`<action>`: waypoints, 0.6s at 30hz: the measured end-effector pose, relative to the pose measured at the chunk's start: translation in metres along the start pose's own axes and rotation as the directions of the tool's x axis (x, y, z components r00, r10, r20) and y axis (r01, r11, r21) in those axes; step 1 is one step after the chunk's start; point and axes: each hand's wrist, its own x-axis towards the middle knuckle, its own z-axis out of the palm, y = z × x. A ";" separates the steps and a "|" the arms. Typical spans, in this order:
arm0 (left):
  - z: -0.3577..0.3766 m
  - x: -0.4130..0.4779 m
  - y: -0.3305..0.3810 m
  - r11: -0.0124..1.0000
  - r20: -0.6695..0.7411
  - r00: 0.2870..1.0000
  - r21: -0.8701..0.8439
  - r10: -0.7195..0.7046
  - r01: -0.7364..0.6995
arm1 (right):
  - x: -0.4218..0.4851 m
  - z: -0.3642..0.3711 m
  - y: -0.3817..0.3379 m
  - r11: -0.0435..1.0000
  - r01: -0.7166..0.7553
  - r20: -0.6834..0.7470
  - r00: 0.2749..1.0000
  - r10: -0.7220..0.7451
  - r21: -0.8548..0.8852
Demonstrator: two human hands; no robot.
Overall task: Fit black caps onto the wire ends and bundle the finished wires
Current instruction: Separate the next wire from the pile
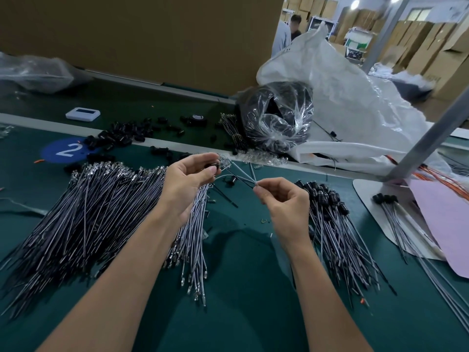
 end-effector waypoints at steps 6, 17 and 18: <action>0.000 0.002 -0.002 0.997 0.033 0.999 0.066 0.026 -0.028 | 0.000 0.000 0.000 1.000 -0.003 0.019 1.000 0.003 -0.013; -0.001 0.001 -0.001 0.997 0.073 0.997 0.075 0.032 -0.037 | 0.001 -0.003 0.001 0.999 -0.041 0.001 0.999 0.041 -0.007; 0.000 0.000 -0.002 0.996 0.076 0.997 0.081 0.032 -0.038 | 0.001 -0.003 0.001 0.999 -0.047 0.004 0.999 0.047 -0.002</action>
